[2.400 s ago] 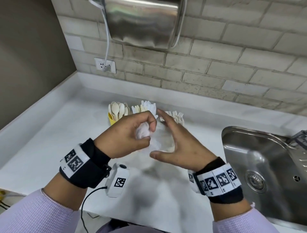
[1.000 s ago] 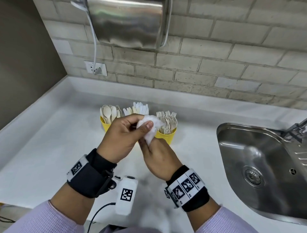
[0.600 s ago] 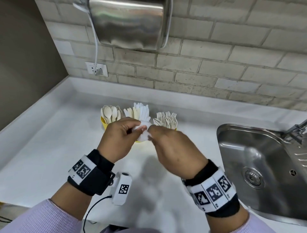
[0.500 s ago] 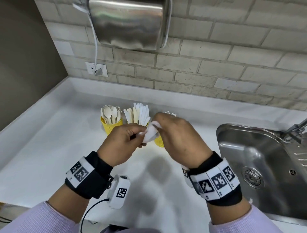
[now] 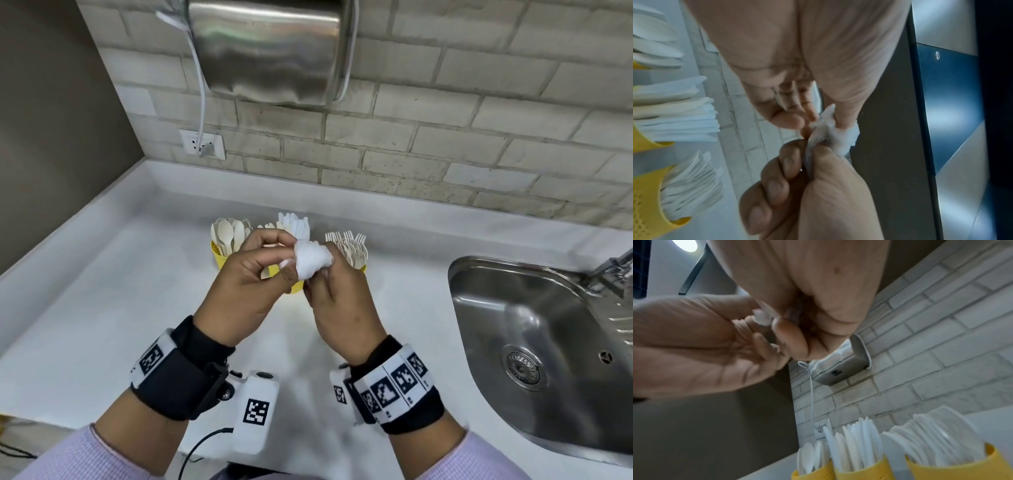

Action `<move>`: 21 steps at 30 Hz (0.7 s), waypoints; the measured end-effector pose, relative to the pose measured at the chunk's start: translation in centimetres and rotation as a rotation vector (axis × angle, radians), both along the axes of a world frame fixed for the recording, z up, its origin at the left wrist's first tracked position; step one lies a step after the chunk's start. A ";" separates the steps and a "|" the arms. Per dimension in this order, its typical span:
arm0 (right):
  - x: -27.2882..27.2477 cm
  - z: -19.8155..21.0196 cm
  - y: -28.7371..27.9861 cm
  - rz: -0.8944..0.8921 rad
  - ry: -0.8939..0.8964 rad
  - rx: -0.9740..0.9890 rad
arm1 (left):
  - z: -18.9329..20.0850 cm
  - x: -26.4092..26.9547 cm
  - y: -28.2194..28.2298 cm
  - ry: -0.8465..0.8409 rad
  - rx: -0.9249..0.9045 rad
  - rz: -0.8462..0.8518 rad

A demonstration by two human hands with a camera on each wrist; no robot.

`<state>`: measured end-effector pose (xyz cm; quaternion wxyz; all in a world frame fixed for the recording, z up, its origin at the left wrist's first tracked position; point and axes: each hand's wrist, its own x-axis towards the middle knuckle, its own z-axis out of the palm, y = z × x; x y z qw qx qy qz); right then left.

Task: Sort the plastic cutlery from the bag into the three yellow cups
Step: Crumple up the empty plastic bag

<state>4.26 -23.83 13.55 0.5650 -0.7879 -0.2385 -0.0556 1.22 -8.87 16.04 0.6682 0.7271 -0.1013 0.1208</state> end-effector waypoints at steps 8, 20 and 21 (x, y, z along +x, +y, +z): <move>-1.8 1.1 0.0 -0.121 -0.162 -0.151 | -0.2 0.3 -0.3 -0.005 0.015 0.238; -1.1 1.5 0.2 -0.050 -0.288 -0.126 | 0.8 -0.6 -0.5 0.219 -0.083 0.170; -1.2 1.5 0.5 -0.021 -0.207 -0.045 | 0.9 -0.8 -0.6 0.195 -0.065 0.142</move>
